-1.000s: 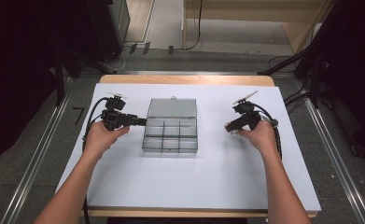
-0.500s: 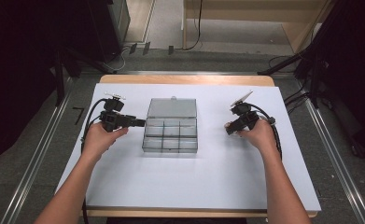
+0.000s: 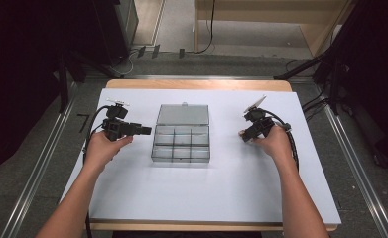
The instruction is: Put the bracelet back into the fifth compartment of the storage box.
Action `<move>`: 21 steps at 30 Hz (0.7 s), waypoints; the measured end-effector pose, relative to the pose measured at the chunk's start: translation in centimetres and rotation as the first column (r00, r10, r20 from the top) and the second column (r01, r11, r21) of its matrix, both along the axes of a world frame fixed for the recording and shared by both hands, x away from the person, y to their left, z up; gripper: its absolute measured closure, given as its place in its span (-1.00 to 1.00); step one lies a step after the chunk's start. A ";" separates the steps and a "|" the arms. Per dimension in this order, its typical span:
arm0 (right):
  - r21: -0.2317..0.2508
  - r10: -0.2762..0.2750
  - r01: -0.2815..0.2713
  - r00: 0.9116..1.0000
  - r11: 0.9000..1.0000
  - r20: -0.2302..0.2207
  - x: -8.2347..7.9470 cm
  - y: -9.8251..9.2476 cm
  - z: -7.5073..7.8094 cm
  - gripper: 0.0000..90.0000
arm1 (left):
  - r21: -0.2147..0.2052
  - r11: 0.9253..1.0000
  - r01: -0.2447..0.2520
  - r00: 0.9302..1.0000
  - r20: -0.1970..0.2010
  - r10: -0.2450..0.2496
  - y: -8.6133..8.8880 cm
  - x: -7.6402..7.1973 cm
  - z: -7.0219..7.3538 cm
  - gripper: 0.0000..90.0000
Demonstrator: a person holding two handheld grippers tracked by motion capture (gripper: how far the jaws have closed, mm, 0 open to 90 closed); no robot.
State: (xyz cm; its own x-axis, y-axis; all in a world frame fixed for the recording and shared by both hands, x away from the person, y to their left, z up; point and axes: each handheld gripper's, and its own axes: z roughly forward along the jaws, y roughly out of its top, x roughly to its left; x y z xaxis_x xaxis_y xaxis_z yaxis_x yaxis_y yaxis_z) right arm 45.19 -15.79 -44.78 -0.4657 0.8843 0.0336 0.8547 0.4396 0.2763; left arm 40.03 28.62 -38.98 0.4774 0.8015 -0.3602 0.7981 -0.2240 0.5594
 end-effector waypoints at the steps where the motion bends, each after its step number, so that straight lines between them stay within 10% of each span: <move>1: -0.004 -0.002 0.002 1.000 1.000 0.000 0.0 0.0 0.1 0.18 | 0.000 1.000 0.000 1.000 0.000 0.000 0.0 0.0 0.0 -0.11; 9: 0.007 -0.006 0.006 1.000 1.000 -0.021 -0.2 0.2 0.3 0.79 | 0.004 1.000 0.002 1.000 -0.003 -0.002 0.0 0.0 -0.1 -0.11; 21: 0.039 -0.028 0.029 0.999 0.999 -0.028 -0.1 0.1 0.3 0.90 | -0.001 1.000 -0.004 1.000 -0.004 0.004 0.2 0.2 -0.2 -0.11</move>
